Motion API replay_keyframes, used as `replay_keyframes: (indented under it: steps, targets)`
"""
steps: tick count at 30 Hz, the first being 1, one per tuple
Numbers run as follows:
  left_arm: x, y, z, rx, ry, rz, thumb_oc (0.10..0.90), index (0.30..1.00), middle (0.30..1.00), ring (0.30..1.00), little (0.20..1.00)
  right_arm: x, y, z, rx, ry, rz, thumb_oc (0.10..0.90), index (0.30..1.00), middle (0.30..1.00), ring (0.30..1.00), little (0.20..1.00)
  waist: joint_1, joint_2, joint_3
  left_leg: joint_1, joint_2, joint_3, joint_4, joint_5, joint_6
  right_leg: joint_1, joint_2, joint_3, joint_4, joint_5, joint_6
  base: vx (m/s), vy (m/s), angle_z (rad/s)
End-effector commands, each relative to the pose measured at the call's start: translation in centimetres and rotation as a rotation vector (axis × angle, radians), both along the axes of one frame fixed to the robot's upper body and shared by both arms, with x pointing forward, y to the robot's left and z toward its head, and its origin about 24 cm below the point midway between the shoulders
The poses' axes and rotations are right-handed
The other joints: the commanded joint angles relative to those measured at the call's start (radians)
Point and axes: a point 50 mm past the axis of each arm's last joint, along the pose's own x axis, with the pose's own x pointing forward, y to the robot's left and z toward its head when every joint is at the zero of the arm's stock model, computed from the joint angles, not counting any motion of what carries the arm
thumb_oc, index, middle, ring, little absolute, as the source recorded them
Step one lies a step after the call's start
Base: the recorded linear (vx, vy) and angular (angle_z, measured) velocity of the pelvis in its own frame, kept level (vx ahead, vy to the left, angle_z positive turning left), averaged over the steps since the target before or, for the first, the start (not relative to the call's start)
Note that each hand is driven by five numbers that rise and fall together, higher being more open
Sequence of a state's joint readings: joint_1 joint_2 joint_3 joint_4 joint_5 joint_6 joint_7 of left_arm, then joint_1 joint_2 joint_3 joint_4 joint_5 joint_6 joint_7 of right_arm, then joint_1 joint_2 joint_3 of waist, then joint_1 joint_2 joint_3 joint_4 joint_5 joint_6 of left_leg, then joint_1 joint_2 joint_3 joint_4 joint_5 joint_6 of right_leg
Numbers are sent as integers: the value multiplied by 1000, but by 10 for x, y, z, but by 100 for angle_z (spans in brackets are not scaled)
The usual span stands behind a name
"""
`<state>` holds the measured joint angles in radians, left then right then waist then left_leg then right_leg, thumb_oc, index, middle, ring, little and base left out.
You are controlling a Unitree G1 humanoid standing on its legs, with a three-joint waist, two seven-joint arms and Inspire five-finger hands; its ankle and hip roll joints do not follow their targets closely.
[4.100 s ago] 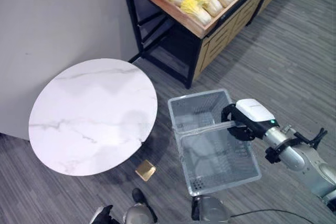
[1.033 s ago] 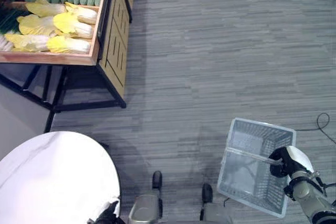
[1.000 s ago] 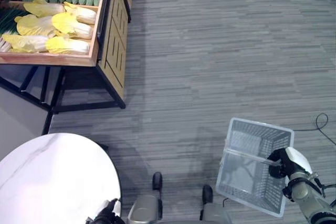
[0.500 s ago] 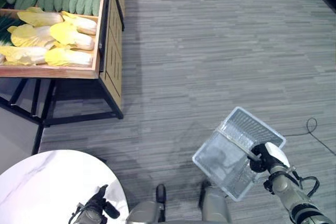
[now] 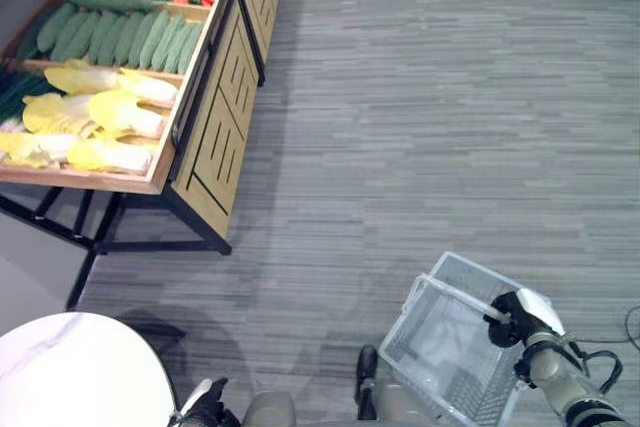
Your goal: Get the vegetables into the basket
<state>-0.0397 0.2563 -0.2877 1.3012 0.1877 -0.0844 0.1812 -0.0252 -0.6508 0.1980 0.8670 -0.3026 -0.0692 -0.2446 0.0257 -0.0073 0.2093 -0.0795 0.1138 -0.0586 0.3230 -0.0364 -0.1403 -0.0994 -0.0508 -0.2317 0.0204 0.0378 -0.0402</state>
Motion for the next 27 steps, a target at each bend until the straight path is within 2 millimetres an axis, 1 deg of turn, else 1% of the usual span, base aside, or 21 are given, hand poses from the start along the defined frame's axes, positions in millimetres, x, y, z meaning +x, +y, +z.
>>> replay_keyframes:
  steps: [1,2,3,5,6,7,8,9,10,13,14,16,17,18,20,21,22,23,24,26,27]
  targets:
    - [8,11,5,58,-25,-20,900,1000,1000,1000,1000,16,-26,39,-70,-188,-48,400,300,300,300,300,-4,-10,11,-55,-5,32,-196,103,35,5,-71,42,39,-12,138,139,-11,32]
    - [7,10,5,59,-22,-27,900,1000,1000,1000,1000,17,-25,39,-72,-190,-46,400,300,300,300,300,-1,-5,8,-74,-1,32,-236,117,36,9,-68,47,34,-15,140,99,7,21]
    - [7,10,4,59,-21,-27,900,1000,1000,1000,1000,17,-25,39,-72,-190,-46,400,300,300,300,300,0,-6,8,-71,-2,33,-241,119,36,9,-68,48,34,-16,140,116,35,6]
    - [4,9,4,62,-13,-33,900,1000,1000,1000,1000,18,-24,38,-74,-190,-40,400,300,300,300,300,15,2,4,-122,9,17,-305,182,31,35,-60,62,25,-29,143,264,90,-30]
    - [1,11,3,73,-3,-46,900,1000,1000,1000,1000,21,-18,36,-70,-190,-19,400,300,300,300,300,37,9,7,-153,15,2,-360,236,21,68,-44,95,30,-55,141,477,212,-45]
    - [-2,14,3,81,15,-65,900,1000,1000,1000,1000,22,-15,33,-68,-176,-5,400,300,300,300,300,45,11,2,-155,22,8,-360,251,17,90,-39,117,33,-68,143,391,192,-50]
    - [-2,14,3,81,15,-65,900,1000,1000,1000,1000,22,-15,33,-68,-176,-5,400,300,300,300,300,47,10,4,-153,22,11,-360,250,17,91,-39,119,33,-68,143,260,177,-68]
    - [-6,14,2,79,27,-69,900,1000,1000,1000,1000,22,-12,31,-61,-166,7,400,300,300,300,300,47,7,-6,-142,19,15,-355,232,26,106,-44,130,32,-78,150,175,140,-83]
    - [-7,15,2,85,32,-75,900,1000,1000,1000,1000,20,-10,29,-56,-159,11,400,300,300,300,300,51,3,-8,-135,17,29,-349,228,29,121,-53,131,28,-79,155,279,256,-71]
    - [-8,18,3,94,36,-85,900,1000,1000,1000,1000,16,-5,21,-32,-137,7,400,300,300,300,300,56,-16,-19,-134,-8,56,-309,191,55,132,-90,158,46,-86,174,227,260,-34]
    - [-4,21,5,102,22,-86,900,1000,1000,1000,1000,17,0,19,-19,-139,14,400,300,300,300,300,58,-30,-18,-144,-28,73,-251,149,72,132,-115,168,57,-79,188,188,281,-20]
    - [1,27,8,112,-1,-57,900,1000,1000,1000,1000,20,5,16,-11,-134,22,400,300,300,300,300,64,-42,-16,-155,-44,83,-211,118,83,119,-131,179,67,-67,200,157,243,-29]
    - [4,31,10,120,-13,-39,900,1000,1000,1000,1000,21,8,12,-1,-122,17,400,300,300,300,300,71,-50,-16,-156,-54,87,-198,98,93,109,-141,184,72,-46,209,111,163,-22]
    - [4,31,10,120,-13,-39,900,1000,1000,1000,1000,21,8,12,-1,-122,17,400,300,300,300,300,71,-51,-17,-156,-54,88,-197,98,93,108,-142,185,72,-46,209,107,144,-13]
    - [7,34,12,133,-18,-46,900,1000,1000,1000,1000,25,12,13,4,-131,27,400,300,300,300,300,71,-59,-15,-152,-66,94,-193,81,103,97,-152,191,78,-17,217,84,139,1]
    - [7,35,12,134,-16,-50,900,1000,1000,1000,1000,27,12,13,5,-133,28,400,300,300,300,300,70,-62,-16,-149,-74,96,-192,74,109,93,-158,195,82,3,223,118,193,6]
    - [7,37,13,140,-17,-54,900,1000,1000,1000,1000,28,16,12,13,-134,40,400,300,300,300,300,70,-68,-17,-136,-84,98,-204,67,121,81,-164,202,101,38,231,116,180,6]
    - [8,38,14,143,-20,-52,900,1000,1000,1000,1000,29,17,12,15,-130,42,400,300,300,300,300,72,-69,-17,-126,-88,98,-210,64,127,70,-165,203,122,53,235,83,129,-4]
    - [8,38,14,143,-20,-52,900,1000,1000,1000,1000,29,17,12,15,-130,42,400,300,300,300,300,72,-69,-17,-126,-88,99,-211,64,127,70,-166,204,123,53,235,48,87,-16]
    - [7,41,15,148,-19,-51,900,1000,1000,1000,1000,32,22,12,20,-131,60,400,300,300,300,300,73,-65,-10,-99,-97,98,-233,60,147,25,-168,208,215,100,237,44,99,-25]
    - [7,41,15,148,-19,-51,900,1000,1000,1000,1000,32,22,12,20,-131,60,400,300,300,300,300,73,-66,-11,-99,-97,99,-233,60,147,24,-168,208,216,100,237,52,170,-20]
